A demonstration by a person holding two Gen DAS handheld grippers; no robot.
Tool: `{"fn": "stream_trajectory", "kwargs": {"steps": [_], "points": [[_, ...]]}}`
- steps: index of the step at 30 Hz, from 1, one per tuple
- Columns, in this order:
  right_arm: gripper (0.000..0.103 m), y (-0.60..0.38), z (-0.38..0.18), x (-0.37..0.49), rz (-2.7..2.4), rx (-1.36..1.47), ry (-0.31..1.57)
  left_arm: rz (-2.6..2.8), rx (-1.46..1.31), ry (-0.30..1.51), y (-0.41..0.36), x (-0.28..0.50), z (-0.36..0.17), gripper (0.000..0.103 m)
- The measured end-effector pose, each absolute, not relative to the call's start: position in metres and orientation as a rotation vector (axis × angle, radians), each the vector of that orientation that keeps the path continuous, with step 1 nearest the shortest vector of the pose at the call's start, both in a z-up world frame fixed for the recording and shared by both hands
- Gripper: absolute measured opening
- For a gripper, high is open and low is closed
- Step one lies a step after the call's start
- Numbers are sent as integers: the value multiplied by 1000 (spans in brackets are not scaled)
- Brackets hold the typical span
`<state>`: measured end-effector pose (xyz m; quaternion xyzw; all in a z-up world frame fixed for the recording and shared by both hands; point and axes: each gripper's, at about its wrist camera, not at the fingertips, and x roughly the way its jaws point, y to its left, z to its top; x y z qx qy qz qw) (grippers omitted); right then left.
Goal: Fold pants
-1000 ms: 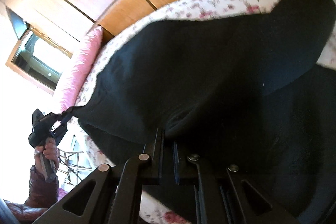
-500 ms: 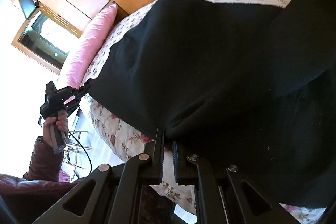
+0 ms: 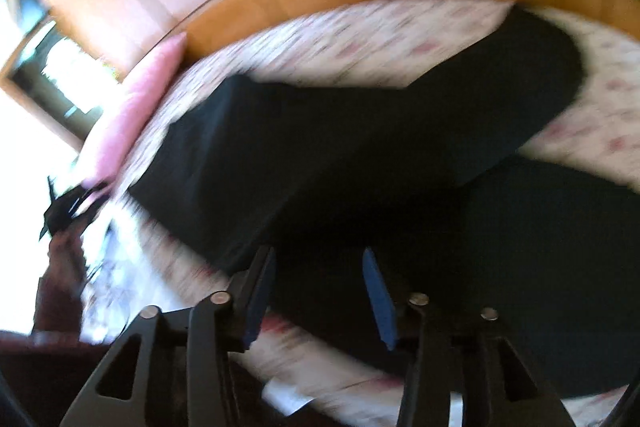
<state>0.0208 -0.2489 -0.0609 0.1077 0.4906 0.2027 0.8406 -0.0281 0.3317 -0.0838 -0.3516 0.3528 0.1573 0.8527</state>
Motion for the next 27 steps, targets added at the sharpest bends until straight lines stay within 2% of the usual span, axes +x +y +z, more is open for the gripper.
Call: {"fn": "stream_trajectory", "kwargs": {"steps": [4,6,8,14,22,23,24,25,26,27], "points": [[53,-289,-39,78,183,248,966,144,-613,759,274,-3,-74,32],[62,-303,-37,114,100,286,955,29,-557,786,240,15,-75,32],[66,-310,-40,154,31,289,956,-79,-501,829,204,31,-79,32],[66,-326,-67,256,-150,231,1023,-292,-409,927,124,57,-93,32],[66,-359,-101,319,-286,246,1102,-360,-361,1011,91,74,-115,32],[57,-361,-105,322,-289,233,1117,-360,-367,1011,91,71,-114,32],[40,-361,-106,322,-299,205,1117,-360,-374,1013,92,71,-113,32],[32,-361,-103,320,-294,169,1107,-359,-382,1015,93,72,-114,32],[11,-361,-101,318,-268,169,1104,-356,-387,1015,95,73,-114,32],[8,-363,-97,314,-247,170,1100,-355,-391,1013,95,73,-115,32]]}}
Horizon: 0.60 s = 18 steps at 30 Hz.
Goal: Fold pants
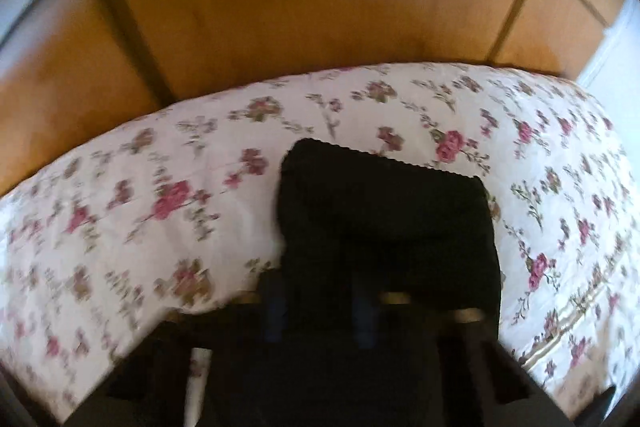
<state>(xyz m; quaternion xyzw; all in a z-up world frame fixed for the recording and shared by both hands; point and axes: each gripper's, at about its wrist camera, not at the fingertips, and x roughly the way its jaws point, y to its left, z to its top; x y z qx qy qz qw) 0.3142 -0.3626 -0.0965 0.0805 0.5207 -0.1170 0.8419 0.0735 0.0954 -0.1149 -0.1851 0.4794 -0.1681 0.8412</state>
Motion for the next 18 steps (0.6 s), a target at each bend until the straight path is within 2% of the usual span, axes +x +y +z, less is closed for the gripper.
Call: {"fn": "stream_trajectory", "kwargs": {"steps": [5,12,18], "points": [[8,-378,-45,259,-167,233,974,-359,-402,1006,95,74,-115,32],[8,-423,34,133,-87,410,740,-405,-369,1002,86,67,-113,32],[7,-470,51,14,-149,564,613,-441,-342,990,74,60,-107,32]]}}
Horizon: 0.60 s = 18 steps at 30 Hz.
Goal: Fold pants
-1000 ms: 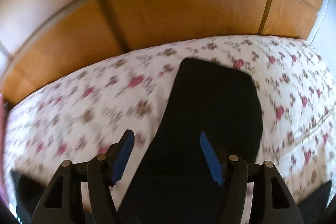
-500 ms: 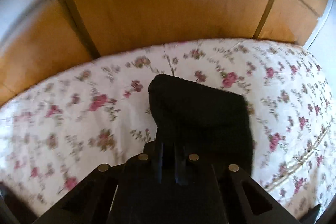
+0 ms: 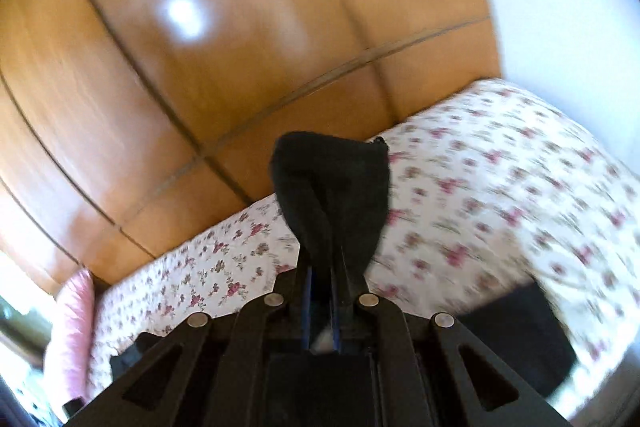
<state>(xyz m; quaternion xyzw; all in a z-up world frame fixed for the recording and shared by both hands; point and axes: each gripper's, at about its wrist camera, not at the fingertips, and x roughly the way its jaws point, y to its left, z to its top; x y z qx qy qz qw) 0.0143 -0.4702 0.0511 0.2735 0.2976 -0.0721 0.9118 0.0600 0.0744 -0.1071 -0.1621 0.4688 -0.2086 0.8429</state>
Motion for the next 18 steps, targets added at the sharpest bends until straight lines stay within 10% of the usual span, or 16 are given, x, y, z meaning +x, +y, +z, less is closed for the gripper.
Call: {"fn": "stream_trajectory", "kwargs": {"steps": [18], "points": [[21,-555,-107,-91,-318,994,694,-669,-60,1057,-12,37,-99,32]]}}
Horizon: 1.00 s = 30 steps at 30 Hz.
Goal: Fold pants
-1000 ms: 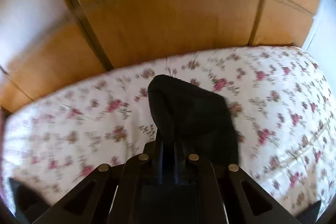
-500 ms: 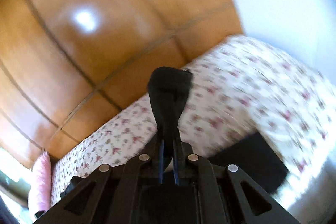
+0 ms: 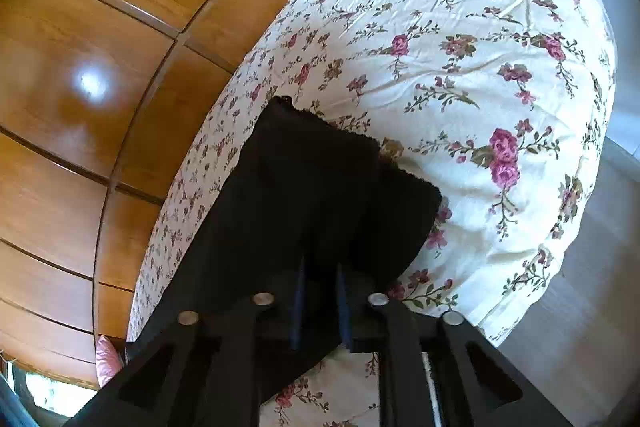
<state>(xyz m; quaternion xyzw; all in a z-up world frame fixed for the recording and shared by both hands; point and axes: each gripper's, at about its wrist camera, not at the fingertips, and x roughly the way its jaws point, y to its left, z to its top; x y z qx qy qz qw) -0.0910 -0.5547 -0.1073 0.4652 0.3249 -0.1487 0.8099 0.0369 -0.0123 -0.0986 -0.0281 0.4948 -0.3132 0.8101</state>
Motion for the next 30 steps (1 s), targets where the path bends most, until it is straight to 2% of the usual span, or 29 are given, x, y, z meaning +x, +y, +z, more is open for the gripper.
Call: {"fn": "stream_trajectory", "kwargs": {"steps": [3,5,6,8,13,17,22,24,26,30], "points": [[28,-562,-105,-92,-335,1006,669,-687,-52,1078,-20,36,-104,32],[28,-569,-102,-95,-360,1004,657,-698,-47,1082,-22,34,-105,32],[24,-571,-100,-94,-372,993,659,-700,-45,1082,-22,34,-105,32],[7,-572,-96,-94,-392,966,674,-699,-49,1080,-21,33,-105,32],[6,-559,-64,-107,-385,853,653,-686,-106,1057,0,32,-99,32],[7,-569,-84,-110,-426,870,731,-655,-183,1049,27,34,-99,32],[15,-570,-91,-111,-423,908,739,-601,-282,1059,59,33,-105,32],[33,-563,-80,-117,-426,878,737,-588,-315,1057,69,30,-106,32],[40,-551,-73,-123,-415,864,736,-583,-354,1070,81,28,-110,32],[40,-496,-72,-118,-166,880,790,-579,-424,1076,93,22,-115,32]]}}
